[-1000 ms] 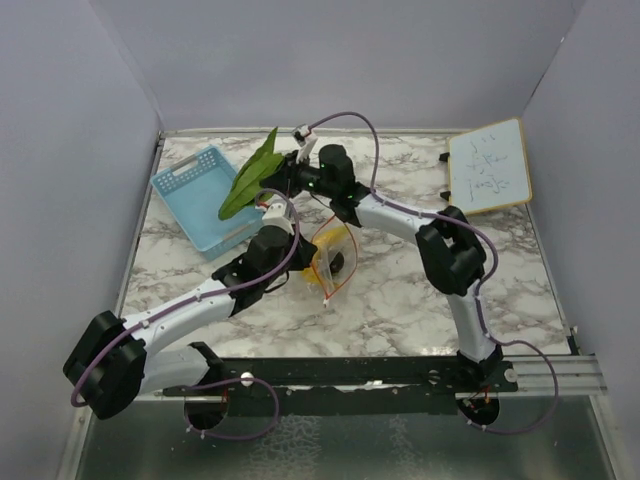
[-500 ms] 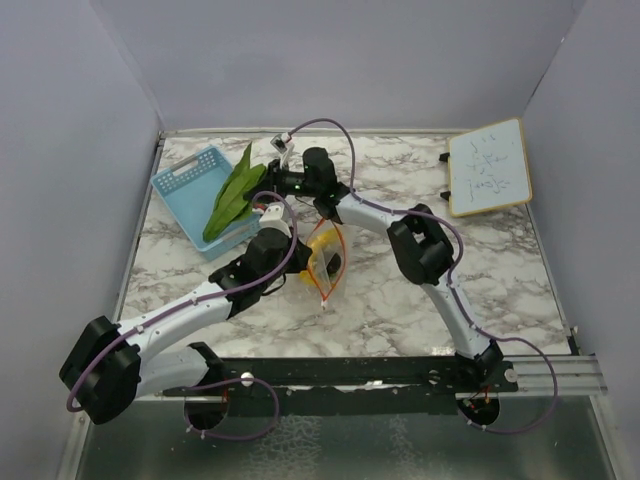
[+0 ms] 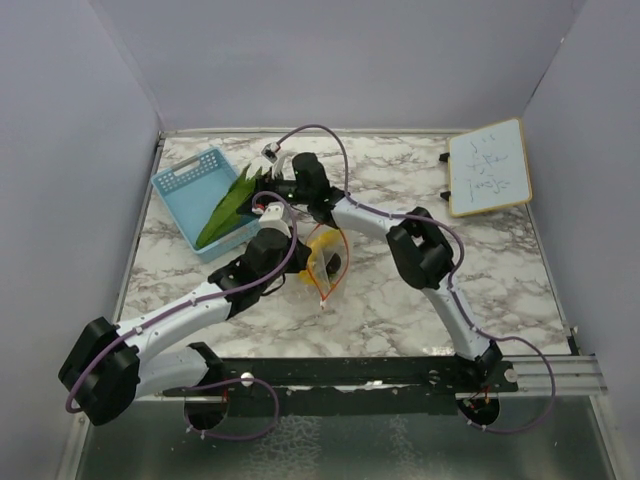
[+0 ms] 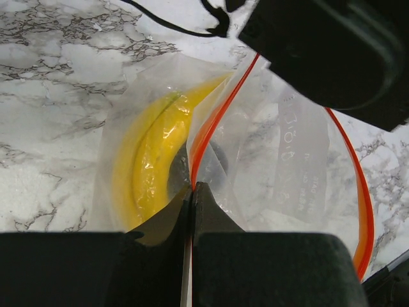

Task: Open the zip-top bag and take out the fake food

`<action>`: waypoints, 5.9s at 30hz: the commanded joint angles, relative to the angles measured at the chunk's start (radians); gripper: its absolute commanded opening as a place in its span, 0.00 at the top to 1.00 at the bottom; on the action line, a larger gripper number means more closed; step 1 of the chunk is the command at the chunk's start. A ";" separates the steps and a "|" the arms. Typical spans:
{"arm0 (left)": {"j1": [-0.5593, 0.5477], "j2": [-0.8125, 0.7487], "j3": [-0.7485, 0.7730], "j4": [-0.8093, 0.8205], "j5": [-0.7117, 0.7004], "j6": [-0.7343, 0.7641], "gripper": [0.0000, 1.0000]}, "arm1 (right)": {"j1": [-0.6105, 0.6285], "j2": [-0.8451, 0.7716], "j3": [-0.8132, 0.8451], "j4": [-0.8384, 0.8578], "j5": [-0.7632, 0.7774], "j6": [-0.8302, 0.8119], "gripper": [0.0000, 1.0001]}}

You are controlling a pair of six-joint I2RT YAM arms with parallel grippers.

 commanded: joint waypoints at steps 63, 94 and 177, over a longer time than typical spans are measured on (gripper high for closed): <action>-0.125 0.099 0.205 0.049 -0.023 0.095 1.00 | -0.013 -0.829 -1.352 0.389 0.381 -0.020 0.70; -0.125 -0.018 0.136 -0.006 -0.030 0.080 1.00 | 0.056 -0.562 -1.159 0.414 0.589 -0.074 0.16; -0.117 -0.074 0.067 -0.049 -0.137 0.056 1.00 | 0.056 -0.973 -1.210 0.097 0.723 -0.139 0.46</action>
